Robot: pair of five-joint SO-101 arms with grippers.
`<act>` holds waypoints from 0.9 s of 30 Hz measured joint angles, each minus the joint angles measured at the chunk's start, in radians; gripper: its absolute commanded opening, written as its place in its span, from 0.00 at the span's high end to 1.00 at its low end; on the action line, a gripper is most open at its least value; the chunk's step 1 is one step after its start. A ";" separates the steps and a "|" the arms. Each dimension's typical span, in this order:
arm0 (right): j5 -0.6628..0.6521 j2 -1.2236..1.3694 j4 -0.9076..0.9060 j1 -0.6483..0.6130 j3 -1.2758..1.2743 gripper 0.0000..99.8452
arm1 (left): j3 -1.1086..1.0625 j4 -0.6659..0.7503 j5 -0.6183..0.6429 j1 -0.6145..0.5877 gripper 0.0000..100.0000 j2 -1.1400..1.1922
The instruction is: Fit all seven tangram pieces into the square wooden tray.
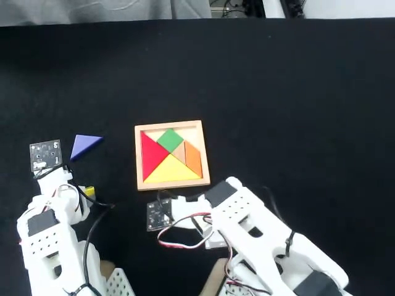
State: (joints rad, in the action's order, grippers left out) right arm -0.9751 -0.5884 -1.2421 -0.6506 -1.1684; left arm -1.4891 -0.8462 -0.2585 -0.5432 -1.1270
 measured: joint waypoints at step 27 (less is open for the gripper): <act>-0.008 -0.006 0.086 0.005 -0.075 0.66 | 0.000 0.000 0.000 0.000 0.73 0.000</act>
State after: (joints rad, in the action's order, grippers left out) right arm -0.9828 -0.5946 -1.1561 -0.6460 -1.2436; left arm -1.4891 -0.8462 -0.2585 -0.5432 -1.1270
